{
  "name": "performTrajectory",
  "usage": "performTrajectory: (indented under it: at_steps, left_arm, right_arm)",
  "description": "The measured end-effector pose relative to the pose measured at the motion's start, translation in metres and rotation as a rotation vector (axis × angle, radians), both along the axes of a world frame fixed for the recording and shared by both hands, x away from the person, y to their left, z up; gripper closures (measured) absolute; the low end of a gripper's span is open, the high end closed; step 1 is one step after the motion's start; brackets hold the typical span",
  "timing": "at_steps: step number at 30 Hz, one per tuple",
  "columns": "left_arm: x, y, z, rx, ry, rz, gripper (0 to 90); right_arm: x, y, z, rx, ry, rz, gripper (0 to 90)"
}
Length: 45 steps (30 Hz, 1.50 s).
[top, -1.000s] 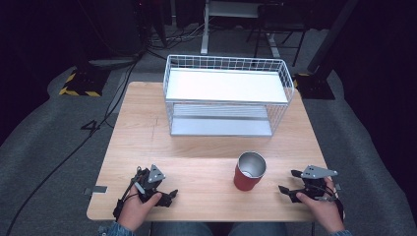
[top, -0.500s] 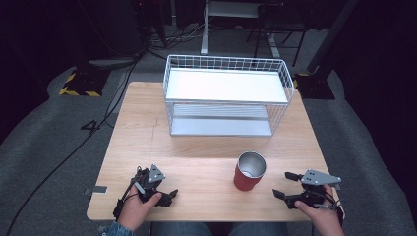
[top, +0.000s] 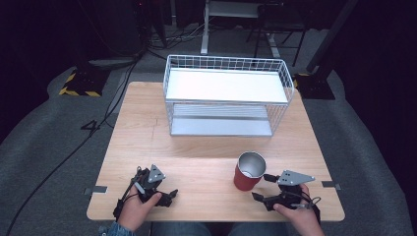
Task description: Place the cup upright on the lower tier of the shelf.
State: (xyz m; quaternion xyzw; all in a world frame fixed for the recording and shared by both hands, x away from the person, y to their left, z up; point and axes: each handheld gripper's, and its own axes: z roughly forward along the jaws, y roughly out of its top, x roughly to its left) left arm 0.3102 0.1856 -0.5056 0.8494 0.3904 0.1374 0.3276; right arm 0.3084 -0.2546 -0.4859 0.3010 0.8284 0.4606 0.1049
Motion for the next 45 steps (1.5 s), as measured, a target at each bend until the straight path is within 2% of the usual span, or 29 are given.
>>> performTrajectory:
  at_steps: [7, 18, 29, 37, 45]
  left_arm:
    - [0.0, 0.0, 0.0, 0.0, 0.0, 0.0, 0.1]
    - [0.0, 0.0, 0.0, 0.0, 0.0, 0.0, 0.1]
    - [0.0, 0.0, 0.0, 0.0, 0.0, 0.0, 0.1]
    - [0.0, 0.0, 0.0, 0.0, 0.0, 0.0, 0.1]
    - [0.0, 0.0, 0.0, 0.0, 0.0, 0.0, 0.1]
  right_arm:
    - [0.009, 0.018, -0.004, 0.001, -0.018, -0.006, 15.6]
    - [0.019, 0.031, -0.014, 0.03, -0.041, -0.046, 15.3]
    - [0.023, 0.038, -0.014, 0.038, -0.044, -0.053, 14.3]
    - [0.027, 0.047, -0.014, 0.064, -0.045, -0.046, 13.6]
    - [0.025, 0.05, -0.014, 0.043, -0.085, -0.053, 15.8]
